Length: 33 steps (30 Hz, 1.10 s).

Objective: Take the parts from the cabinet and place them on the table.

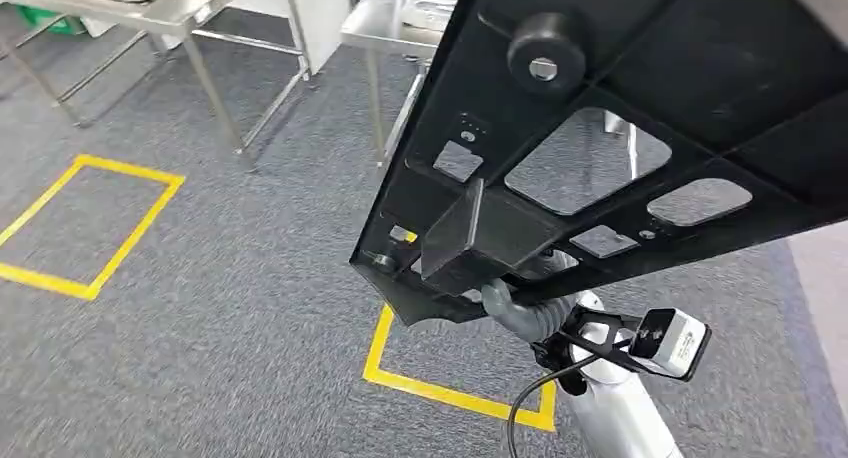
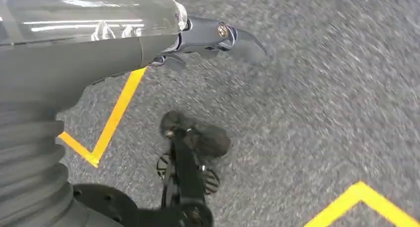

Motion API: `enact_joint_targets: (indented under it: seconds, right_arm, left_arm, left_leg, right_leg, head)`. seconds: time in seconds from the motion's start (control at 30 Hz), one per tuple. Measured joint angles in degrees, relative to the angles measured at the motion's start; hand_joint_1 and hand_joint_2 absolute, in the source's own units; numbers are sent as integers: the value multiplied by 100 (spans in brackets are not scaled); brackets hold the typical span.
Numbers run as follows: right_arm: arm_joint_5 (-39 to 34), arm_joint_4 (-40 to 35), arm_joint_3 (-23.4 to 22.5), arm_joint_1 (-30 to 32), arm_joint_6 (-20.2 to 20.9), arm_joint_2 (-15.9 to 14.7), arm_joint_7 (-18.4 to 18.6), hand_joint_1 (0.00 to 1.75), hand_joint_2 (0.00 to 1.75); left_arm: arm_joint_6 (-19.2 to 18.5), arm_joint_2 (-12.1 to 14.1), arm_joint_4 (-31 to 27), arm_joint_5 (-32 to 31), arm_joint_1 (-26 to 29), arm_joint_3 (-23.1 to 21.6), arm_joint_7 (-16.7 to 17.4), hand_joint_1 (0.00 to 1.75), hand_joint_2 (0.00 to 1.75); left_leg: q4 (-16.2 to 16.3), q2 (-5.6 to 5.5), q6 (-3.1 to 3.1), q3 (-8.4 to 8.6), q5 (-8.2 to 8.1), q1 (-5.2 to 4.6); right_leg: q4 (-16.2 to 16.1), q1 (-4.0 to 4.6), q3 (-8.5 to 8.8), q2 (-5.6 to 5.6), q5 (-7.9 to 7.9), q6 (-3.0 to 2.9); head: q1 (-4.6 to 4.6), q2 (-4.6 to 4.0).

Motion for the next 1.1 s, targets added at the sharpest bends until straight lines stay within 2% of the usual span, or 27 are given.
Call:
enact_joint_targets:
  seconds: [0.03,0.13,0.17,0.2,0.23,0.27,0.33,0.37,0.4,0.43,0.47,0.5,0.53,0.67,0.7,0.73,0.77,0.8,0.83,0.87,0.9,0.93,1.0,1.03,1.07,1.1]
  right_arm:
    - [0,2,0,-7,2,0,-2,175,175]
    - [0,4,-2,-9,0,0,0,175,175]
    - [-6,4,-4,-13,-2,0,0,175,175]
    - [-9,2,-9,-7,-2,0,0,175,175]
    - [-15,4,-11,-33,0,-2,0,175,175]
    - [-18,4,-9,-45,-2,0,0,175,175]
    - [-26,19,-9,-28,2,0,-2,175,175]
    - [-26,35,-9,-23,7,0,0,175,175]
    - [-26,52,-9,-21,15,0,0,175,175]
    - [-26,63,-7,-24,22,0,0,175,175]
    - [-28,68,-7,-28,31,0,0,175,175]
    - [-39,68,-7,-40,33,2,0,175,175]
    - [-50,74,-7,-59,37,7,-2,175,175]
    - [-3,83,-7,-74,28,35,0,175,175]
    - [22,76,-5,-63,22,46,0,175,175]
    - [28,72,-7,-73,22,50,-4,175,175]
    - [31,72,-7,-75,15,68,-4,175,175]
    - [39,72,-6,-66,15,94,-2,175,175]
    - [46,72,-4,-54,15,98,-2,175,175]
    - [46,72,-4,-37,13,98,-2,175,175]
    - [50,72,-2,-26,11,98,0,175,175]
    - [50,72,-2,-21,4,98,0,175,175]
    - [50,61,-4,-20,0,98,0,175,175]
    - [50,53,-4,-19,0,98,-2,175,175]
    - [48,39,-11,-17,0,98,-2,175,175]
    - [50,26,-11,-12,0,98,0,175,175]
  left_arm:
    - [-7,0,0,0,-3,0,11,0,175]
    - [-9,0,0,-2,-1,0,31,0,175]
    - [-9,-11,0,-2,-10,0,31,0,175]
    - [-13,-18,0,-4,-27,0,35,0,175]
    - [-15,-15,0,-2,-27,0,33,0,175]
    - [-15,-13,0,-7,-17,0,35,0,175]
    - [-15,-13,0,-9,2,0,41,0,175]
    - [-15,-13,0,-9,6,0,44,0,175]
    - [-15,-13,0,-7,6,0,44,0,175]
    - [-17,-13,0,2,0,0,44,0,175]
    - [-24,-13,0,2,-5,0,44,0,175]
    - [-26,-15,0,2,-6,0,44,0,175]
    - [-33,-15,0,2,-4,0,44,0,175]
    - [-39,-15,0,11,-13,0,59,0,175]
    - [-39,-15,0,11,-23,0,59,0,175]
    - [-39,-15,0,11,-26,0,59,0,175]
    - [-53,-18,0,4,-15,0,64,0,175]
    - [-52,-15,0,2,-3,0,74,0,175]
    - [-52,-13,0,2,13,0,81,0,175]
    - [-52,-9,0,0,35,0,88,0,175]
    - [-57,-9,0,0,49,0,92,0,175]
    - [-63,-9,0,-2,53,0,94,0,175]
    - [-100,-2,0,-17,48,0,92,0,175]
    - [-114,0,0,-20,47,0,92,0,175]
    - [-129,0,0,-20,32,0,92,0,175]
    - [-144,-2,0,-24,31,0,94,0,175]
  left_leg:
    - [-140,-184,20,62,-127,-4]
    - [-139,-41,126,66,-95,-36]
    - [-174,4,175,79,-71,-10]
    - [-212,88,216,97,-46,12]
    - [-230,125,255,106,-49,7]
    - [-230,185,273,103,-50,-7]
    - [-227,299,288,97,-65,-29]
    - [-225,362,286,97,-71,-31]
    - [-225,415,279,105,-79,-33]
    - [-224,472,268,121,-93,-33]
    - [-225,526,255,150,-108,-33]
    - [-225,567,235,184,-130,-37]
    - [-228,603,211,200,-144,-50]
    - [-280,772,75,266,-167,-74]
    - [-254,724,37,261,-217,-67]
    - [-93,512,29,225,-337,-55]
    - [287,345,25,55,-554,-46]
    - [752,270,8,-172,-776,-43]
    - [1214,238,-6,-411,-954,-44]
    - [1571,231,-13,-617,-1022,-45]
    - [1565,232,-12,-652,-922,-44]
    - [1297,231,-2,-563,-701,-44]
    - [252,226,27,-102,-114,-42]
    - [-132,203,64,70,-66,-45]
    - [-194,196,108,88,-79,-78]
    - [-180,198,137,66,-71,-77]
  right_leg:
    - [36,32,-31,51,-22,38]
    - [28,-5,-78,187,6,139]
    - [21,4,-88,228,8,183]
    - [78,-6,-84,122,-35,198]
    - [290,22,-189,-145,-191,221]
    - [727,4,-410,-302,-429,252]
    - [1601,-25,-860,-401,-785,285]
    - [1825,-35,-985,-410,-807,293]
    - [1760,-40,-969,-421,-695,295]
    - [1427,-40,-804,-442,-472,284]
    - [845,-36,-497,-501,-180,257]
    - [261,-12,-180,-678,57,210]
    - [14,48,-59,-926,-14,158]
    - [-10,79,-88,-703,19,66]
    - [-96,-9,-25,-666,60,13]
    - [-122,2,-2,-641,67,-12]
    - [-120,2,1,-619,65,-42]
    - [-120,6,2,-581,58,-54]
    - [-116,16,1,-541,52,-64]
    - [-106,24,1,-488,47,-67]
    - [-92,25,6,-447,40,-64]
    - [-77,25,15,-413,22,-59]
    - [-34,19,54,-360,-27,-26]
    - [-13,17,50,-351,-54,-1]
    - [27,55,22,-326,-67,30]
    - [17,51,9,-318,-54,59]
  head:
    - [0,0]
    - [0,0]
    - [0,0]
    - [0,0]
    - [2,0]
    - [2,0]
    - [2,0]
    - [2,0]
    - [2,0]
    - [0,0]
    - [2,0]
    - [2,0]
    - [0,0]
    - [0,0]
    - [2,0]
    - [0,0]
    - [0,0]
    - [0,0]
    - [0,0]
    - [0,0]
    - [0,0]
    - [0,0]
    - [0,0]
    - [0,0]
    - [0,0]
    - [0,0]
